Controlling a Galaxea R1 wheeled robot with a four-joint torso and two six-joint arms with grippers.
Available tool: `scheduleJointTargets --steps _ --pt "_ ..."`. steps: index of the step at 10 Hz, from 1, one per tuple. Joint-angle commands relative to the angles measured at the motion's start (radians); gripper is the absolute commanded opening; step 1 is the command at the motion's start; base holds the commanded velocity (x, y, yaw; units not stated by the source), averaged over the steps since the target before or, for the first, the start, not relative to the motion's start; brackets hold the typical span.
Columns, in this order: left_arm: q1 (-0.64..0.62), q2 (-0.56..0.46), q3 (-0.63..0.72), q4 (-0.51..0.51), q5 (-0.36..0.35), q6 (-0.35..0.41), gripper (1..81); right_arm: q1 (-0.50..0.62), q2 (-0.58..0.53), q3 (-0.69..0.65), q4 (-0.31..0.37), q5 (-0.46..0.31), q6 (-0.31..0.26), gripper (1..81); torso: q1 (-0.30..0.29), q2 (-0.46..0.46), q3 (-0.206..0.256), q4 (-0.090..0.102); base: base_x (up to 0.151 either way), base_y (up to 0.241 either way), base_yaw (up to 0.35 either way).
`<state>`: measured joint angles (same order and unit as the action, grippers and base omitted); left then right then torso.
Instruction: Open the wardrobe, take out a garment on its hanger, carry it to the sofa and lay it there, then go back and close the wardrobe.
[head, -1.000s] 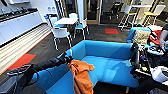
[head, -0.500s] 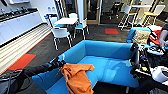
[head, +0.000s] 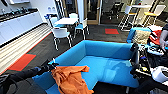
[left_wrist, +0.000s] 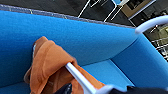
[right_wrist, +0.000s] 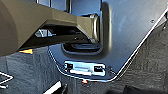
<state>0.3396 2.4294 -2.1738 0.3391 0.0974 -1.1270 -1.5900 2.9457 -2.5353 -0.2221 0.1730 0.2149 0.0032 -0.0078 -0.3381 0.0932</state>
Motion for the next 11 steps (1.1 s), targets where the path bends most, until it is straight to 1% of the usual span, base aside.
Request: scheduleJointTargets --steps 1,2,3,5,6,7,9,10,11 --pt "-0.121 -0.056 0.063 0.015 -0.038 0.006 81.1 -0.012 0.003 0.006 -0.011 -0.063 -0.003 81.1 0.0 0.0 0.0 0.0 0.0 0.0 0.0" --pt "-0.103 -0.058 0.072 0.015 -0.047 0.007 81.1 -0.011 0.003 0.006 -0.012 -0.063 -0.003 81.1 0.0 0.0 0.0 0.0 0.0 0.0 0.0" --pt "-0.075 -0.064 0.095 0.038 -0.058 0.01 1.0 -0.011 0.003 0.008 -0.013 -0.063 -0.003 81.1 0.0 0.0 0.0 0.0 0.0 0.0 0.0" --pt "0.023 -0.085 0.224 0.139 -0.067 0.01 1.0 -0.011 0.003 0.009 -0.013 -0.063 -0.003 81.1 0.0 0.0 0.0 0.0 0.0 0.0 0.0" --pt "0.1 -0.097 0.294 0.199 -0.091 0.012 1.0 -0.009 0.005 0.009 -0.013 -0.061 -0.003 81.1 0.0 0.0 0.0 0.0 0.0 0.0 0.0" --pt "0.173 -0.111 0.359 0.277 -0.119 0.012 1.0 -0.008 0.008 0.008 -0.013 -0.063 -0.003 81.1 0.0 0.0 0.0 0.0 0.0 0.0 0.0" --pt "0.301 -0.145 0.502 0.428 -0.128 0.012 1.0 -0.003 0.009 0.006 -0.011 -0.063 -0.003 81.1 0.0 0.0 0.0 0.0 0.0 0.0 0.0" --pt "0.344 -0.156 0.543 0.492 -0.13 0.01 1.0 -0.002 0.009 0.006 -0.011 -0.063 -0.003 81.1 0.0 0.0 0.0 0.0 0.0 0.0 0.0" --pt "0.373 -0.174 0.572 0.505 -0.155 0.01 1.0 -0.002 0.009 0.006 -0.01 -0.063 -0.003 81.1 0.0 0.0 0.0 0.0 0.0 0.0 0.0"
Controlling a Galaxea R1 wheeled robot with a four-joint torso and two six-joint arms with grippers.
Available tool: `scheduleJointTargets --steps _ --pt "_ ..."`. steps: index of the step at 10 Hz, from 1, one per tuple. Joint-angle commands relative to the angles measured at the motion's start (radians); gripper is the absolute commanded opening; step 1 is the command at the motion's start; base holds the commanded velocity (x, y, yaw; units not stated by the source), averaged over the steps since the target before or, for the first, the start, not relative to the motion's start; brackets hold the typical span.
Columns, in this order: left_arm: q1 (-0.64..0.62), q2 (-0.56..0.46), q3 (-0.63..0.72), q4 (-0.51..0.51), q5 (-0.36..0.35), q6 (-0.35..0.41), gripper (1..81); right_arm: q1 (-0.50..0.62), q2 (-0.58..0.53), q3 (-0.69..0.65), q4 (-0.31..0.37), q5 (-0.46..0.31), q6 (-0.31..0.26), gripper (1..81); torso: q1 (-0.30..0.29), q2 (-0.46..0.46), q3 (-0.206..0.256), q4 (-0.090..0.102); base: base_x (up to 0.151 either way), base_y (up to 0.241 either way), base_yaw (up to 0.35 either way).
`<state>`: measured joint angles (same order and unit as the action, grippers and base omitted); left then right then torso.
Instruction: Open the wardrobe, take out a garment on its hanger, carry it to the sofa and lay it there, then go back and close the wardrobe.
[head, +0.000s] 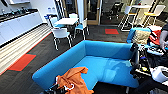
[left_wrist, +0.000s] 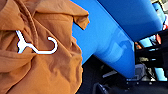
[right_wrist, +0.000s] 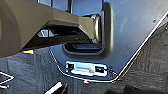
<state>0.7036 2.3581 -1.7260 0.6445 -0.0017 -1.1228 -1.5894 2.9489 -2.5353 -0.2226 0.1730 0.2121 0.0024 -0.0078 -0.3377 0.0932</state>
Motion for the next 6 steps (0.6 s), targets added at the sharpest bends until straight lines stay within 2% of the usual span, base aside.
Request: scheduleJointTargets --steps 1,2,3,6 --pt "0.03 -0.12 0.138 0.199 -0.084 0.003 1.0 -0.005 0.006 0.006 -0.009 -0.063 0.0 81.1 0.0 0.0 0.0 0.0 0.0 0.0 0.0" --pt "0.041 -0.126 0.146 0.202 -0.086 0.003 1.0 -0.005 0.008 0.006 -0.009 -0.063 0.001 81.1 0.0 0.0 0.0 0.0 0.0 0.0 0.0" --pt "0.073 -0.131 0.144 0.204 -0.078 0.006 81.1 -0.005 0.009 0.006 -0.009 -0.063 0.001 81.1 0.0 0.0 0.0 0.0 0.0 0.0 0.0" --pt "0.216 -0.12 0.129 0.257 -0.075 0.006 81.1 -0.002 0.017 0.006 -0.003 -0.063 0.004 81.1 -0.001 0.0 0.001 0.0 0.0 0.0 0.0"
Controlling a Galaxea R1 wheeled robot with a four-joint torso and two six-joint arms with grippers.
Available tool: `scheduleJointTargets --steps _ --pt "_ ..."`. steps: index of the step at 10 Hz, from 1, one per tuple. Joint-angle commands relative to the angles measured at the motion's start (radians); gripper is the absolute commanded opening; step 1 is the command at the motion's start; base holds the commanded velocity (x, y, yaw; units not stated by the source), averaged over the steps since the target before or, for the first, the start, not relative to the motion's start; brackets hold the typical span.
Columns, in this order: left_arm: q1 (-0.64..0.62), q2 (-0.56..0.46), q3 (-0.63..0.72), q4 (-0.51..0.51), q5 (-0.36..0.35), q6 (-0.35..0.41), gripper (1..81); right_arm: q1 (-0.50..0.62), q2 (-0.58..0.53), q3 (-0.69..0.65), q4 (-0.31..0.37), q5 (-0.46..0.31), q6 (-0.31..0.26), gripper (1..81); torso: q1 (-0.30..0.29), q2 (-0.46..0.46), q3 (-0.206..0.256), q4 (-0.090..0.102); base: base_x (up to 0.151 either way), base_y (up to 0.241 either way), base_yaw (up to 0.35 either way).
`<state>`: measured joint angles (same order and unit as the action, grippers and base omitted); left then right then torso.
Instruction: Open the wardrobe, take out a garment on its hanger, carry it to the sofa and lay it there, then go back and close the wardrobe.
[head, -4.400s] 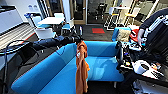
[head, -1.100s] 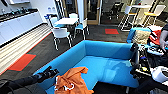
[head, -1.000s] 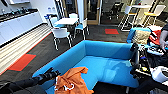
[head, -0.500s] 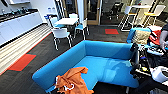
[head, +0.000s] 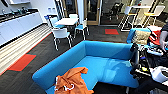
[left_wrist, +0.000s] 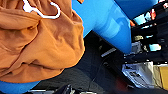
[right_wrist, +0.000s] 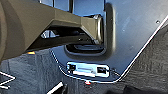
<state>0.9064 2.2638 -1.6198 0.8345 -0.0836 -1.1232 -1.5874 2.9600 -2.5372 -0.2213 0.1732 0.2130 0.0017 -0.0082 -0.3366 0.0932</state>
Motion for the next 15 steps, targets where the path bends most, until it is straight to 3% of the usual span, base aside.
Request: scheduleJointTargets --steps 1,4,7,9,12,13,14,15 --pt "0.078 -0.013 -0.003 0.087 0.007 0.008 81.1 0.002 0.01 0.008 -0.004 -0.063 0.003 81.1 0.0 0.0 0.0 0.0 0.0 0.0 0.0" --pt "0.279 0.093 -0.187 0.158 0.004 0.008 81.1 0.01 0.015 0.005 -0.004 -0.063 0.006 81.1 0.0 0.0 0.0 0.0 0.0 0.0 0.0" --pt "0.432 0.22 -0.417 0.15 -0.004 0.002 81.1 0.014 0.021 0.005 -0.004 -0.073 0.003 81.1 0.0 -0.001 0.001 0.0 0.0 0.0 0.0" --pt "0.506 0.274 -0.523 0.15 -0.004 -0.007 81.1 0.013 0.024 0.005 -0.006 -0.077 0.003 81.1 -0.001 -0.001 0.101 0.0 0.0 0.0 0.0" --pt "0.552 0.321 -0.558 0.149 0.061 0.008 81.1 0.011 0.035 -0.007 -0.006 -0.077 0.003 81.1 -0.001 -0.001 0.17 0.0 0.0 0.0 0.0" --pt "0.555 0.344 -0.581 0.146 0.096 0.04 81.1 0.011 0.041 -0.02 -0.006 -0.077 0.005 81.1 -0.002 -0.002 0.183 0.0 0.0 0.0 0.0" --pt "0.558 0.362 -0.6 0.131 0.103 0.108 81.1 0.01 0.044 -0.029 -0.004 -0.077 0.005 81.1 -0.002 -0.002 0.144 0.0 0.0 0.0 0.0" --pt "0.566 0.392 -0.63 0.041 0.116 0.258 81.1 0.008 0.049 -0.033 -0.004 -0.075 0.005 81.1 -0.002 -0.003 0.166 0.0 0.0 0.0 0.0"
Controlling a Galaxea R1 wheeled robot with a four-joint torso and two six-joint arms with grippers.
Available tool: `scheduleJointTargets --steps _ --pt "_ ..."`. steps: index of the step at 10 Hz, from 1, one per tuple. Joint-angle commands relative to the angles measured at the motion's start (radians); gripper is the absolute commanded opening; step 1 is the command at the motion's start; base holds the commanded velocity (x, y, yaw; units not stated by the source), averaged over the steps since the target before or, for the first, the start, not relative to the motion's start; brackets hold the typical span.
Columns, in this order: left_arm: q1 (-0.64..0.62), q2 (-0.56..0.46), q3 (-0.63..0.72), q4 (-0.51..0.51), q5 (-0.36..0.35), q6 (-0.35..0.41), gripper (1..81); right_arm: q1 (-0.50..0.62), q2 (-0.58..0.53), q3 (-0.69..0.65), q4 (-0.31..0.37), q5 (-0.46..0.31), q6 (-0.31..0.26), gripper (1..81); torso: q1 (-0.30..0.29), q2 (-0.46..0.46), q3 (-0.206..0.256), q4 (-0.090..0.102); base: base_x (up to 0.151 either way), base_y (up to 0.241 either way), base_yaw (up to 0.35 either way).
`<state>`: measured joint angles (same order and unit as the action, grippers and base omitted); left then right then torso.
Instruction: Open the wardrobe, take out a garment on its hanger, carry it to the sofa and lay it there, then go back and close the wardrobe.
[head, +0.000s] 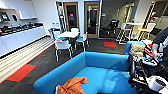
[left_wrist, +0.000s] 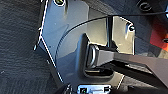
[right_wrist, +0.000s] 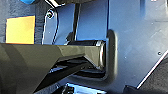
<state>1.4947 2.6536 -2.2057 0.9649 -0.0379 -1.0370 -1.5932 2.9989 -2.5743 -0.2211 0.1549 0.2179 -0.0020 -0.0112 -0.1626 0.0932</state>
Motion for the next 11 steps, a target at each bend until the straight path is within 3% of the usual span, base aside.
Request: scheduleJointTargets --steps 1,3,4,5,6,7,9,10,11 --pt "-0.018 0.037 -0.095 -0.309 0.058 0.421 81.1 0.012 0.01 0.002 -0.004 -0.054 0.001 81.1 0.002 0.0 -0.002 0.0 0.0 0.0 0.0" --pt "-0.018 0.063 -0.127 -0.675 0.029 0.783 81.1 0.012 0.011 0.002 -0.003 -0.052 0.003 81.1 0.002 0.0 0.003 0.0 0.0 0.0 0.0" --pt "-0.021 0.068 -0.127 -0.794 0.027 0.886 81.1 0.012 0.011 0.002 -0.003 -0.052 0.003 81.1 0.002 0.0 0.003 0.0 0.0 0.0 0.0" --pt "-0.023 0.077 -0.127 -0.834 0.029 0.94 81.1 0.012 0.011 0.002 -0.003 -0.052 0.003 81.1 0.002 0.0 0.003 -0.031 0.0 0.0 0.0" --pt "-0.023 0.1 -0.137 -0.841 0.032 0.939 81.1 0.011 0.01 0.002 -0.003 -0.052 0.004 81.1 0.002 0.0 0.003 -0.067 0.0 0.0 0.0" --pt "-0.023 0.132 -0.172 -0.842 0.033 0.936 81.1 0.011 0.01 0.0 -0.003 -0.052 0.003 81.1 0.002 0.0 0.003 -0.019 0.0 0.0 0.0" --pt "-0.024 0.246 -0.356 -0.842 0.029 0.942 81.1 0.011 0.011 0.0 -0.003 -0.052 0.003 81.1 0.002 0.0 0.003 -0.064 0.0 0.0 0.0" --pt "-0.035 0.29 -0.449 -0.838 0.029 0.943 81.1 0.012 0.011 -0.001 -0.003 -0.058 0.005 81.1 0.002 0.0 0.003 -0.077 0.0 0.0 0.0" --pt "-0.038 0.33 -0.508 -0.831 0.029 0.945 81.1 0.011 0.011 -0.013 -0.003 -0.057 0.005 81.1 0.002 0.0 0.039 -0.077 0.0 0.0 0.0"
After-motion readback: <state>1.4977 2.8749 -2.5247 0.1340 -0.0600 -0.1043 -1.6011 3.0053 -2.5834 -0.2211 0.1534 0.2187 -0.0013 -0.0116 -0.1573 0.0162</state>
